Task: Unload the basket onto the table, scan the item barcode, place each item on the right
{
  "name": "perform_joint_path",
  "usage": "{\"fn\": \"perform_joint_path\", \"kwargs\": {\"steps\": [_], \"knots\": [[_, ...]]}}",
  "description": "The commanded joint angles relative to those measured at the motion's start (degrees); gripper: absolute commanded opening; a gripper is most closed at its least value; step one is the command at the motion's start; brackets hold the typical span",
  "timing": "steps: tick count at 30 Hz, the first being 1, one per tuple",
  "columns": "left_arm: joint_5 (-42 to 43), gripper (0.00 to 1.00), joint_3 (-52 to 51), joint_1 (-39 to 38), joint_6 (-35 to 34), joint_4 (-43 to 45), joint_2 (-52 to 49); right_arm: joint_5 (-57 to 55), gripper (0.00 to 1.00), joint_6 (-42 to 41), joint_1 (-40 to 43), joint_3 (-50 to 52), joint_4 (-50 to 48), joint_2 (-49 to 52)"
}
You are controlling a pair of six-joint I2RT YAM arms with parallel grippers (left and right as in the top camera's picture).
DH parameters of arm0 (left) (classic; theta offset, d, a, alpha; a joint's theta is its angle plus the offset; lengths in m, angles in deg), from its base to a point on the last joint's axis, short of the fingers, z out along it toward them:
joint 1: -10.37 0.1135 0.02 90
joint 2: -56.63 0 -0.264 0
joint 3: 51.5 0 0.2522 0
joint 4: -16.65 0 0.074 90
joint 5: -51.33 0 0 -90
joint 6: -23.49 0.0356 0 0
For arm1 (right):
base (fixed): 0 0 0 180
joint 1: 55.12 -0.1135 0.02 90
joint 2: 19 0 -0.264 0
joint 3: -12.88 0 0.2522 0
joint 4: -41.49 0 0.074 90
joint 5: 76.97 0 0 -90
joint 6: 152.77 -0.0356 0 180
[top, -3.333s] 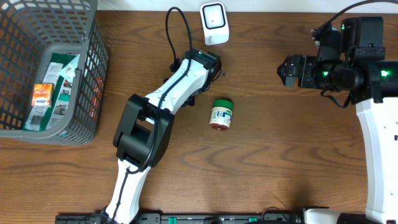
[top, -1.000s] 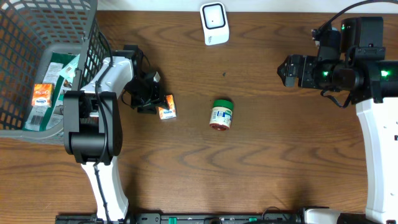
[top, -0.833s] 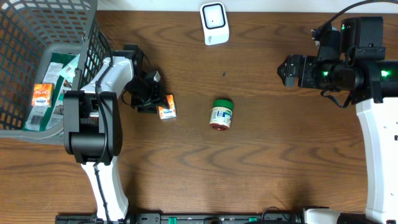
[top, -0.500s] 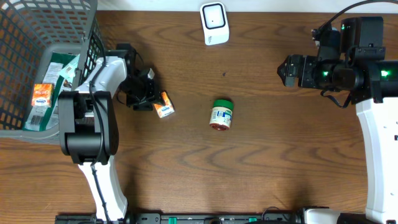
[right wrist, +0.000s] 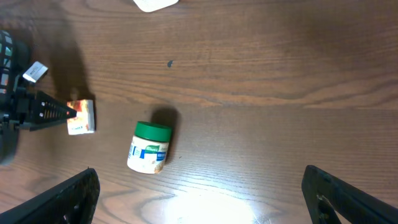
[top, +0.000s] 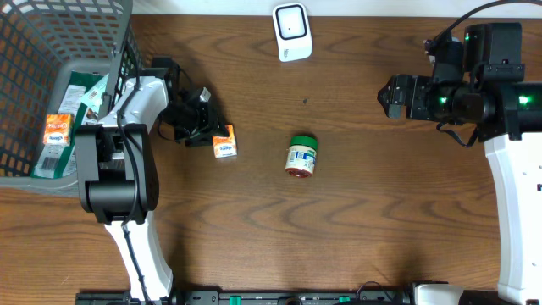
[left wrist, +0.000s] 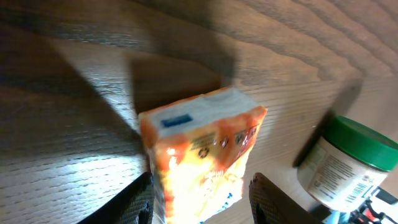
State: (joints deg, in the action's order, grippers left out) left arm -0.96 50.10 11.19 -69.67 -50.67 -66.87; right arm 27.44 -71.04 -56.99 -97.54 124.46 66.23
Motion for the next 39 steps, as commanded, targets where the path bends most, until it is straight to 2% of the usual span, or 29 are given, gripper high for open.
{"fn": "perform_joint_path", "kwargs": {"steps": [1, 11, 21, 27, 31, 37, 39], "knots": [[2.32, 0.5, 1.31, 0.39, 0.87, -0.09, 2.75, 0.48, 0.99, 0.83, -0.04, -1.09, 0.02, 0.28], [-10.82, 0.5, 1.27, 0.46, -1.25, -0.17, 2.75, 0.48, 0.99, 0.85, -0.04, -1.09, 0.02, 0.28], [-10.67, 0.49, -4.74, -0.83, -1.64, 3.15, 2.73, 0.48, 0.99, 0.83, -0.04, -1.09, 0.02, 0.28], [-7.93, 0.2, -6.16, -0.9, -1.62, 4.9, 2.75, 0.48, 0.99, 0.83, -0.04, -1.09, 0.02, 0.28], [-6.62, 0.08, -4.7, -0.83, -1.62, 4.79, 3.08, 0.48, 0.99, 0.83, -0.04, -1.09, 0.02, 0.28], [-7.39, 0.07, -4.04, -0.85, -1.75, 4.83, 9.18, 0.48, 0.99, 0.85, -0.04, -1.09, 0.02, 0.28], [-10.91, 0.07, -4.04, -0.98, -3.85, 4.59, 13.31, 0.48, 0.99, 0.83, -0.04, -1.09, 0.02, 0.28]]}}
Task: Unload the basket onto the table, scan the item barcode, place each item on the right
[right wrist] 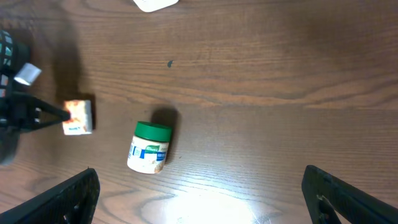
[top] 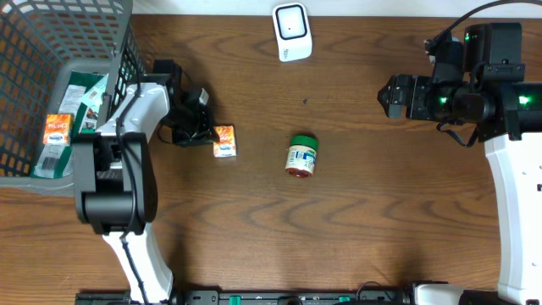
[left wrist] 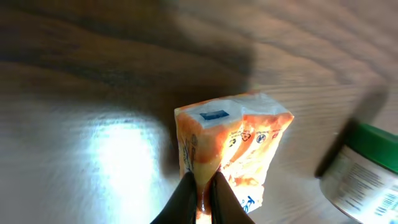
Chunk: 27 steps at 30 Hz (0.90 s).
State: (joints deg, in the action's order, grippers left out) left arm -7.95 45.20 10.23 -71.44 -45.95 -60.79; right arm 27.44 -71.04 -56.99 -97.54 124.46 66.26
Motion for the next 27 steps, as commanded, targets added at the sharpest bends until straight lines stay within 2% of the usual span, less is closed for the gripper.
{"fn": "perform_joint_path", "kwargs": {"steps": [1, 3, 6, 10, 13, 16, 19, 27], "knots": [[-6.58, 0.07, 0.85, -0.24, -3.52, -0.39, 9.27, 0.48, 0.99, 0.83, -0.04, -1.09, 0.02, 0.26], [-13.29, 0.07, 0.85, -1.18, -5.53, -1.4, 13.68, 0.48, 0.99, 0.83, -0.04, -1.09, 0.02, 0.26], [-28.46, 0.07, 0.83, -4.35, -8.74, -3.61, 20.09, 0.48, 0.99, 0.85, -0.04, -1.09, 0.02, 0.26], [-49.96, 0.07, 0.83, -12.15, -14.73, -6.95, 25.77, 0.48, 0.99, 0.83, -0.04, -1.09, 0.02, 0.26], [-60.81, 0.07, 0.83, -18.91, -19.26, -9.35, 26.43, 0.48, 0.99, 0.85, -0.04, -1.09, 0.02, 0.26], [-66.9, 0.07, 0.83, -24.09, -22.97, -11.82, 24.81, 0.48, 0.99, 0.83, -0.04, -1.09, 0.02, 0.26], [-72.43, 0.07, 0.83, -27.3, -29.51, -15.21, 21.53, 0.48, 0.99, 0.83, -0.04, -1.09, 0.02, 0.26], [-71.93, 0.07, 0.83, -27.8, -31.89, -15.8, 9.22, 0.48, 0.99, 0.83, -0.04, -1.09, 0.02, 0.26]]}}
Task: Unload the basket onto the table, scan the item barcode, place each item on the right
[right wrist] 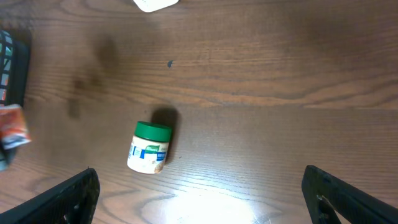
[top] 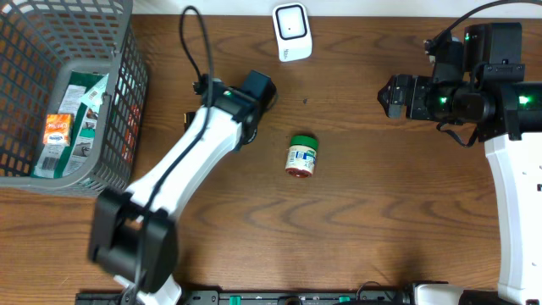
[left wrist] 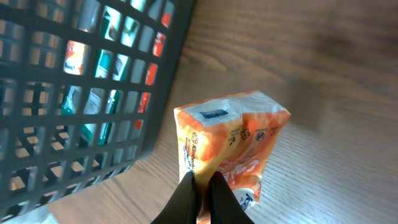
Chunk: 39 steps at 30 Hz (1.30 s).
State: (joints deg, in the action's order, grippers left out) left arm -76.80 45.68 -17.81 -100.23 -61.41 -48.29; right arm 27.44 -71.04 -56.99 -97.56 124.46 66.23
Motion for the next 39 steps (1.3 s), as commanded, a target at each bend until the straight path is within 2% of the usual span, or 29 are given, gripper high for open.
{"fn": "perform_joint_path", "kwargs": {"steps": [1, 5, 10, 26, 33, 39], "knots": [[-3.13, 0.07, 0.35, 0.24, -3.48, -0.31, -4.52, 0.48, 0.99, 0.83, -0.04, -1.07, 0.02, 0.28], [-2.69, 0.07, 0.35, 0.28, -3.52, 1.86, -7.76, 0.48, 0.99, 0.83, -0.04, -1.07, 0.02, 0.28], [4.26, 0.07, 0.35, 0.28, -3.48, 5.2, -8.92, 0.48, 0.99, 0.83, -0.04, -1.07, 0.02, 0.28], [3.45, 0.08, 0.28, 0.48, -1.97, 6.8, -13.86, 0.48, 0.99, 0.83, -0.04, -1.07, 0.02, 0.28], [7.78, 0.08, 0.28, 0.44, -1.97, 7.39, -13.86, 0.48, 0.99, 0.83, -0.04, -1.07, 0.02, 0.28], [8.17, 0.13, 0.28, 0.46, -1.97, 7.89, -13.86, 0.48, 0.99, 0.83, -0.04, -1.07, 0.02, 0.28]]}}
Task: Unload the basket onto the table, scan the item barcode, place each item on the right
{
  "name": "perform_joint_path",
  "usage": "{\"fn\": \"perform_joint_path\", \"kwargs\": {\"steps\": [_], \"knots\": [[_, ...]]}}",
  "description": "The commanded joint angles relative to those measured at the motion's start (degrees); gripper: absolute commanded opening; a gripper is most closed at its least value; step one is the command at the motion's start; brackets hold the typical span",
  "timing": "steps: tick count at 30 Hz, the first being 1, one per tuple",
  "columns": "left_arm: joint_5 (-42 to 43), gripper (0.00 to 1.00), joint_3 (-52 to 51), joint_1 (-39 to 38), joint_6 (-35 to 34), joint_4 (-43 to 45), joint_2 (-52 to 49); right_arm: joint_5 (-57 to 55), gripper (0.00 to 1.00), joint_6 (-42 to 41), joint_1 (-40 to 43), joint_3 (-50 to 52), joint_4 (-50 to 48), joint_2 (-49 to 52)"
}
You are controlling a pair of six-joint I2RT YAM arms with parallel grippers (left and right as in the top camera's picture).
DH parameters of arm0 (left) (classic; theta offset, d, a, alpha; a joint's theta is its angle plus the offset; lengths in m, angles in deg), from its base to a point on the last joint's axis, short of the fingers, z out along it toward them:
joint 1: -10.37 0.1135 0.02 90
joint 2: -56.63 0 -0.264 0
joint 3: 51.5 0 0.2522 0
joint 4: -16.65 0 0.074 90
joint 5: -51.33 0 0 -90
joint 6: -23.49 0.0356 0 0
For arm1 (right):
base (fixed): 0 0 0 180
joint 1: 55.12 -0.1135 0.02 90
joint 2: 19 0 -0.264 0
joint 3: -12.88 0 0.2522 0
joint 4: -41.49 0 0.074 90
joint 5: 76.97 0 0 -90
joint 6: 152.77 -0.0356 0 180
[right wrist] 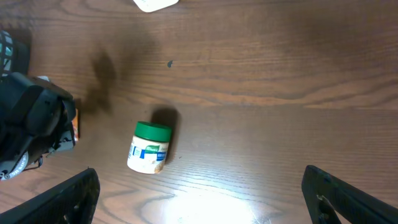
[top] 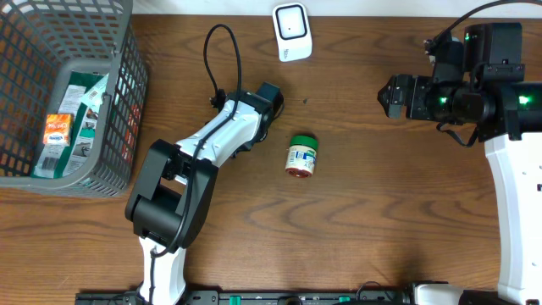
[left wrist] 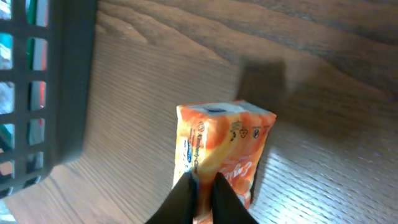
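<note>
An orange snack packet (left wrist: pixel 224 143) hangs above the wooden table with my left gripper (left wrist: pixel 202 182) shut on its lower edge. In the overhead view the left gripper (top: pixel 268 95) is at mid-table, a little below and left of the white scanner (top: pixel 291 31), and the wrist hides the packet. The right wrist view shows only a sliver of the packet (right wrist: pixel 75 128) beside the left wrist. My right gripper (right wrist: pixel 199 208) stands open and empty, high at the right side (top: pixel 391 96).
A green-lidded jar (top: pixel 301 156) lies on its side right of the left gripper. A grey wire basket (top: pixel 59 161) holding several packets stands at the far left, and its wall (left wrist: pixel 43 81) shows in the left wrist view.
The left wrist has turned and shifted slightly right with the packet still held. The basket now fills only the left edge of its view. The right arm and the jar have not moved.
My left gripper was open around the orange packet lying on the table next to the basket. Then it was shut on the packet there. Then it held the packet raised near mid-table, and now holds it a little below the scanner.
</note>
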State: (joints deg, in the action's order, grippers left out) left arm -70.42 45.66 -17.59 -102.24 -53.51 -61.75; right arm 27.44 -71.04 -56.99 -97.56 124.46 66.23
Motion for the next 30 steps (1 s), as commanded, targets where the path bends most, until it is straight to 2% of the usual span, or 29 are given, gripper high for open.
{"fn": "perform_joint_path", "kwargs": {"steps": [1, 10, 11, 23, 30], "knots": [[1.79, 0.13, 0.31, 0.24, 0.04, 0.0, -0.39, 0.48, 0.99, 0.83, -0.04, -1.07, 0.02, 0.28], [3.3, 0.17, 0.31, 0.24, 0.04, 0.0, -0.39, 0.48, 0.99, 0.83, -0.04, -1.07, 0.02, 0.28], [3.3, 0.22, 0.31, 0.24, 0.04, 0.0, -0.39, 0.48, 0.99, 0.83, -0.04, -1.07, 0.02, 0.28], [3.32, 0.3, 0.33, 0.22, -0.15, 0.0, 2.08, 0.48, 0.99, 0.83, -0.04, -1.07, 0.02, 0.28], [5.05, 0.31, 0.33, 0.22, -0.13, -0.02, 2.36, 0.48, 0.99, 0.85, -0.04, -1.07, 0.02, 0.28]]}}
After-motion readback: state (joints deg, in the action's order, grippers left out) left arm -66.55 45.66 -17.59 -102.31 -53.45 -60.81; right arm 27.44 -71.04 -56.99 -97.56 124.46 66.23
